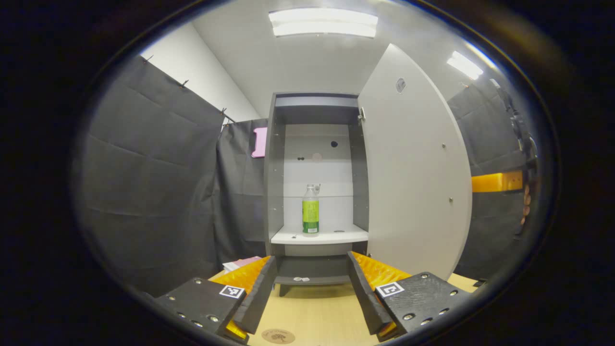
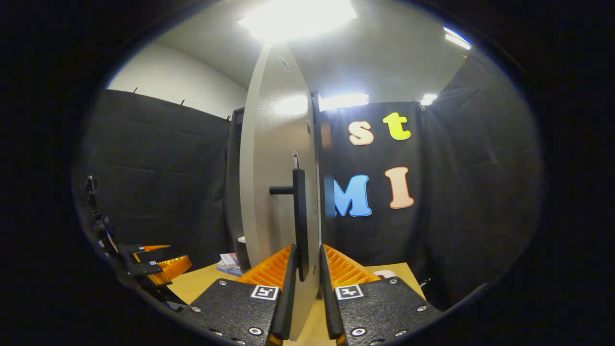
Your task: Open the cabinet door with the right hand, grasp the bottle in the cabinet with the left hand and place it on the coaster, then close the cabinet door with the right hand.
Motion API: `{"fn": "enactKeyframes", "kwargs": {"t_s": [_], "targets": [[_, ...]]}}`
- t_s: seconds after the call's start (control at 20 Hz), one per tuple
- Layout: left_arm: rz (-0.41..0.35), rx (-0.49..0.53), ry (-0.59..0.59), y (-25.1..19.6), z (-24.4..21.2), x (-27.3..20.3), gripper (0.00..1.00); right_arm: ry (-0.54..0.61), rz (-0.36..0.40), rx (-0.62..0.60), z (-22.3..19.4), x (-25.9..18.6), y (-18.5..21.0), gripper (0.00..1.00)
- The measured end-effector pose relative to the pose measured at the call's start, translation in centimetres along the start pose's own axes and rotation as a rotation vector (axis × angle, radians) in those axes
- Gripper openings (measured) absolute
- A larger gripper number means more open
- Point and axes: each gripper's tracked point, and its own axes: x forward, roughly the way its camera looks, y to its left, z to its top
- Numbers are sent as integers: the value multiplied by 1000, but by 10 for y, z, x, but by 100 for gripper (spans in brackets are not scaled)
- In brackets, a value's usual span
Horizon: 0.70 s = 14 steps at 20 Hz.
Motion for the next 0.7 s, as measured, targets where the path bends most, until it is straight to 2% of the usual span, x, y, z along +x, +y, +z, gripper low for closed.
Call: {"fn": "enactKeyframes", "kwargs": {"t_s": [0.2, 0.4, 0.5, 0.55, 0.65, 0.7], "targets": [[-18, 4, -13, 4, 10, 36, 83, 20, -91, -20, -18, -22, -24, 48], [-70, 9, -32, 5, 20, 84, 83, 40, -205, 33, -35, -41, -46, 56], [-100, -2, -39, 7, 23, 112, 83, 52, -277, 65, -43, -48, -58, 55], [-113, -10, -43, 9, 24, 127, 79, 48, -306, 76, -44, -48, -60, 58], [-147, -14, -52, 11, 28, 156, 88, 35, -369, 80, -46, -55, -67, 62], [-162, -12, -56, 12, 28, 171, 83, 31, -396, 80, -47, -56, -70, 65]]}}
